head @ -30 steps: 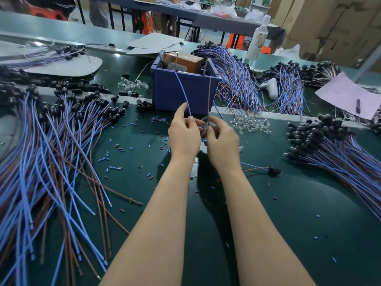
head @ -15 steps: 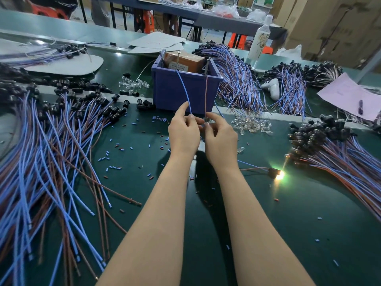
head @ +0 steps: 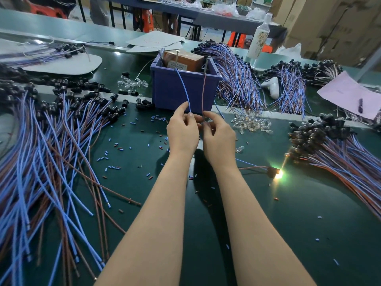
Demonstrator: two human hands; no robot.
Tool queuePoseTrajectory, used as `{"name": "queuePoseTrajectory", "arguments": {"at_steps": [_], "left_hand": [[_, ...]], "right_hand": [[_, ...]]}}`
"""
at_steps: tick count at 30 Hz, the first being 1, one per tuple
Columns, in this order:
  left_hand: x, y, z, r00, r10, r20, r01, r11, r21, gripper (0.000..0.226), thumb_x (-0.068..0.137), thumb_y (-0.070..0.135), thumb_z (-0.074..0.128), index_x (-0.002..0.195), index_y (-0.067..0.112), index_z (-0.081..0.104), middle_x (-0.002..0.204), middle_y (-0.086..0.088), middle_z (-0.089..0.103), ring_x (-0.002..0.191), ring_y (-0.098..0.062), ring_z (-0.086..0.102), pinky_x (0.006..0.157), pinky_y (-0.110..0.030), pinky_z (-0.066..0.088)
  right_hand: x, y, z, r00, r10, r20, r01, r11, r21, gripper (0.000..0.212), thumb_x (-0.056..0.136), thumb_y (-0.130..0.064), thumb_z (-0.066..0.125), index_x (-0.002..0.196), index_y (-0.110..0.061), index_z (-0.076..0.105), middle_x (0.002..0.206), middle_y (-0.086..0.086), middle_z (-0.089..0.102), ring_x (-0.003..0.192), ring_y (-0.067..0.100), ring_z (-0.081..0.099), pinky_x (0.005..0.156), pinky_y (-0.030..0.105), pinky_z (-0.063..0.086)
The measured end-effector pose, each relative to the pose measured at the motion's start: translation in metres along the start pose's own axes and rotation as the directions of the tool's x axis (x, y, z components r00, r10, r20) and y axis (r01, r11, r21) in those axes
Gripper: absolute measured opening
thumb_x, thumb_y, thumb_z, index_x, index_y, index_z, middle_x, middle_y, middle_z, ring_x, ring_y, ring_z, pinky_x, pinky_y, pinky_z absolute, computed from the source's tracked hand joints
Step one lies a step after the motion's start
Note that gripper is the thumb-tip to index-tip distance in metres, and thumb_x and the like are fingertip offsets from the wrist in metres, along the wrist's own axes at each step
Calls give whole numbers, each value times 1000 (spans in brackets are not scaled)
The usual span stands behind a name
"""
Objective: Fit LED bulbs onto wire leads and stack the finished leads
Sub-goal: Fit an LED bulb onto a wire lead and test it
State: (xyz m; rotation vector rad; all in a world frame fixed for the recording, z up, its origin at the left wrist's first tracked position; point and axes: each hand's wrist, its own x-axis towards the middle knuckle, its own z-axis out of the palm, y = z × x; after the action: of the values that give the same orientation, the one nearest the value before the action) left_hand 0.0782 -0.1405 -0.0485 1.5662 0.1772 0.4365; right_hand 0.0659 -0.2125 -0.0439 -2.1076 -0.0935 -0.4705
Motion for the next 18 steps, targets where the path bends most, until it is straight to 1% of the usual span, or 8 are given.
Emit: {"name": "queuePoseTrajectory", "arguments": {"at_steps": [2,4,7,10,13,15,16,18], "left_hand": [[-1,3,0,1000,7,-9,-7,1000,25,29,98,10,43,123,7,57,98,-3,69,95,-21,65,92,-41,51],[-4,9,0,1000,-12,28,12,1000,-23,22,97,11,46,113,8,62,97,-3,69,98,-23,65,92,-44,51],[-7,22,0,997,13,77,-6,996,-89,12,95,10,51,96,12,63,87,-3,68,87,-20,65,89,-44,53],[-11,44,6,988,125,86,-113,986,-125,10,93,8,55,91,13,64,78,0,65,76,-13,62,83,-39,55],[-20,78,21,949,269,162,-237,952,-192,14,92,5,57,88,16,65,76,3,66,72,-4,62,78,-23,53],[-29,97,34,908,373,193,-350,926,-143,10,91,12,59,88,16,67,80,3,66,74,-5,61,77,-21,51],[-34,103,41,895,407,182,-403,913,-63,9,92,18,60,85,17,66,78,4,65,72,-6,58,74,-21,48],[-48,106,56,910,381,164,-404,905,134,30,94,34,55,69,17,58,65,6,58,61,-9,52,63,-24,40]], "right_hand": [[-1,-1,-2,1000,-1,14,0,1000,31,26,93,-5,48,114,-10,64,99,2,69,90,21,64,86,33,49],[-1,-3,-7,999,-9,39,7,999,52,21,93,-7,49,108,-10,64,89,-3,66,79,12,62,77,22,49],[-1,-10,-22,996,-38,85,30,996,88,19,94,-10,51,108,-10,64,83,-8,63,69,-3,57,64,6,42],[2,-19,-47,987,-88,132,79,994,69,17,93,-13,54,105,-11,66,85,-4,65,74,6,59,70,17,46],[5,-23,-77,973,-118,200,136,988,-76,11,89,-13,57,88,-15,67,80,5,61,63,13,49,62,25,41],[5,-19,-100,984,-133,117,151,975,-162,18,91,-18,57,81,-6,67,72,10,57,58,17,45,60,30,38],[5,-17,-112,988,-151,17,151,970,-191,26,92,-22,56,79,-2,66,67,11,58,59,20,50,61,33,40],[2,-13,-137,958,-146,-246,119,985,-121,31,95,-27,54,76,-5,65,60,6,62,61,21,62,64,36,50]]}}
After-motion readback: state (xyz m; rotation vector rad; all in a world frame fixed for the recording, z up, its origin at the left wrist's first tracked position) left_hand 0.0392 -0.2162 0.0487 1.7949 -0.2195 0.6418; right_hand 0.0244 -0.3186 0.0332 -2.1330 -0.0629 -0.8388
